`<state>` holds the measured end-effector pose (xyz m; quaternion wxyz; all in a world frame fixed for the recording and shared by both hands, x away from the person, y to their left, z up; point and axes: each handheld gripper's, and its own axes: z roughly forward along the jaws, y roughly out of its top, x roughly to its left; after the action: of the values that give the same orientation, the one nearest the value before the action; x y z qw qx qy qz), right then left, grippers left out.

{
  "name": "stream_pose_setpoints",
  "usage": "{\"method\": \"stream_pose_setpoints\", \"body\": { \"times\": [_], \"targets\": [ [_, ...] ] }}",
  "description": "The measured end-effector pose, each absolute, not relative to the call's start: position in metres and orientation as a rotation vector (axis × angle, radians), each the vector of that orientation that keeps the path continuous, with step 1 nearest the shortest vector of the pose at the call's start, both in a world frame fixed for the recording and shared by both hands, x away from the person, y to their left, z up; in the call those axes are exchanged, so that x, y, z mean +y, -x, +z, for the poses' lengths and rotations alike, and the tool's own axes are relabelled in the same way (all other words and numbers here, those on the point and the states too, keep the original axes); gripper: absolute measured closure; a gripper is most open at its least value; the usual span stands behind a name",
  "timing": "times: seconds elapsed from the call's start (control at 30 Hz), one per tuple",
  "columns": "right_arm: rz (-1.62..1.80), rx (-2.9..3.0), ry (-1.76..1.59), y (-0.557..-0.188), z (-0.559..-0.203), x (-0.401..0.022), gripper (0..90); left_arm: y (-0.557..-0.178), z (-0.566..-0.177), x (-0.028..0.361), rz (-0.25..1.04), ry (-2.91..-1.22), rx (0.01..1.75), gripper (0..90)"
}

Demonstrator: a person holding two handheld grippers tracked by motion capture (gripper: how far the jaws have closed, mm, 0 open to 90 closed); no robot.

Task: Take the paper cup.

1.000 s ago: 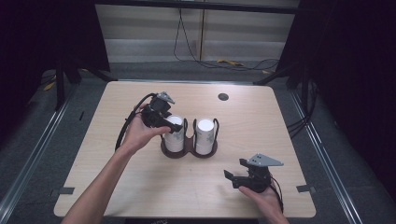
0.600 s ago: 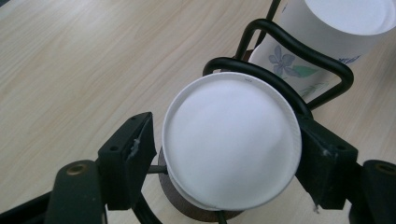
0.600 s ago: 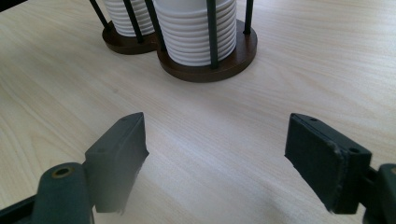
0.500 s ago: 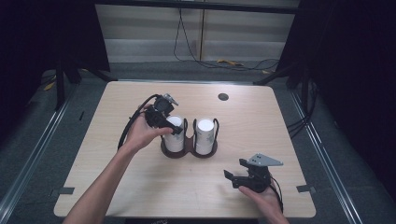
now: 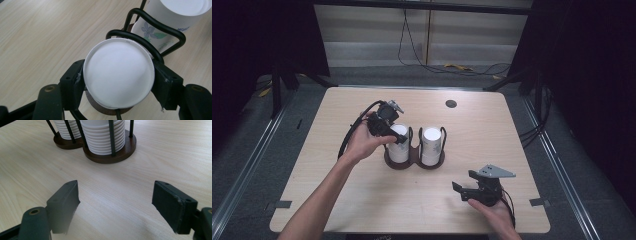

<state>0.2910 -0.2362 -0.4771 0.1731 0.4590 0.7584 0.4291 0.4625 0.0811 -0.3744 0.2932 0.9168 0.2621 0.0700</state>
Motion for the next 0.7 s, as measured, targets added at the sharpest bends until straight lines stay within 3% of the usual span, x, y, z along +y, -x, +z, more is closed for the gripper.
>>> {"method": "stream_pose_setpoints", "body": {
  "times": [0.7],
  "targets": [
    [1.216,2.158,-1.301,-0.291,-0.477,-0.236,21.7,-0.463,-0.359,0.088,0.204,-2.374,0.724,35.8]
  ]
}}
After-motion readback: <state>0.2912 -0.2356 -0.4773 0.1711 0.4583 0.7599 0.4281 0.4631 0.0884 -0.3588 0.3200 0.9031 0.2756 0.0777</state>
